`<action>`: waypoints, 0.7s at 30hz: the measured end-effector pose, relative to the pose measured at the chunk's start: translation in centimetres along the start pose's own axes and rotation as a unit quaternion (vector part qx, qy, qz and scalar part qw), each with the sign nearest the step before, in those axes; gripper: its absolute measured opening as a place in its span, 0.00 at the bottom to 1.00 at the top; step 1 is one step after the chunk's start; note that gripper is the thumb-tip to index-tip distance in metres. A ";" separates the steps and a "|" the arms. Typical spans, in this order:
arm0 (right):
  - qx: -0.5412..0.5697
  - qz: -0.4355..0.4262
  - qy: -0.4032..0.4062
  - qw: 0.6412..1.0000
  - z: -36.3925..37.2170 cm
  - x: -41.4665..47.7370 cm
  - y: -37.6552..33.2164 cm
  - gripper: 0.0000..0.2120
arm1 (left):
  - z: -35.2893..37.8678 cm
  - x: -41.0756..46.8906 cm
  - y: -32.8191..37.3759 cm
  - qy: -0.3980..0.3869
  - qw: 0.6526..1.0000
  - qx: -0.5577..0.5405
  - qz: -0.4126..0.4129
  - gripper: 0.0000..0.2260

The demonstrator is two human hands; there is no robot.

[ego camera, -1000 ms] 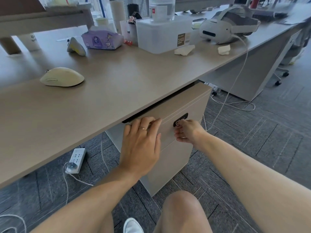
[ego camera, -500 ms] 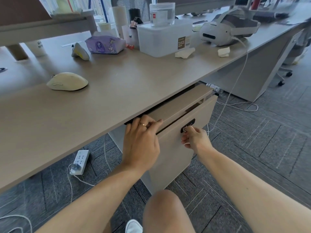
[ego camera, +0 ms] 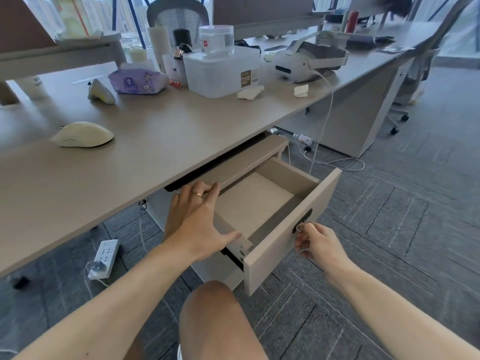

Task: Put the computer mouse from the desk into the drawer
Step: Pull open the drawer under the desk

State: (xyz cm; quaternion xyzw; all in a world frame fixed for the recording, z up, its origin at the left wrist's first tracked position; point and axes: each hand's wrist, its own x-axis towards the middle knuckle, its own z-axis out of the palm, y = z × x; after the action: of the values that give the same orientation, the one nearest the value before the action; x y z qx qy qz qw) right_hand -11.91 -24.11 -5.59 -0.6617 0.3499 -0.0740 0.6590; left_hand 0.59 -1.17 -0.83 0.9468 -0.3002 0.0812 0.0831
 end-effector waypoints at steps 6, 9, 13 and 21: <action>-0.003 0.004 0.017 1.000 -3.7 -2.6 1.4 0.14 | -1.1 -0.3 1.4 -0.042 0.999 0.025 -0.022 0.61; -0.016 0.004 0.028 0.999 -5.4 -4.0 2.1 0.13 | -1.4 -0.4 2.0 -0.054 0.997 0.040 -0.027 0.62; -0.003 0.009 0.043 0.999 -7.0 -5.1 2.9 0.14 | -1.7 -0.5 2.3 -0.061 0.997 0.049 -0.027 0.62; -0.003 0.005 0.045 0.999 -7.5 -5.6 3.3 0.13 | -1.6 -0.3 2.4 -0.067 0.995 0.071 -0.031 0.65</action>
State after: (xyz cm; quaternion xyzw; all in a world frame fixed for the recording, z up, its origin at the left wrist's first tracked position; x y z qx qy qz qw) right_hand -21.55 -26.75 -5.72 -0.6574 0.3830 -0.0992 0.6413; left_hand -1.19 -2.58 0.92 0.9623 -0.2696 0.0363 -0.0018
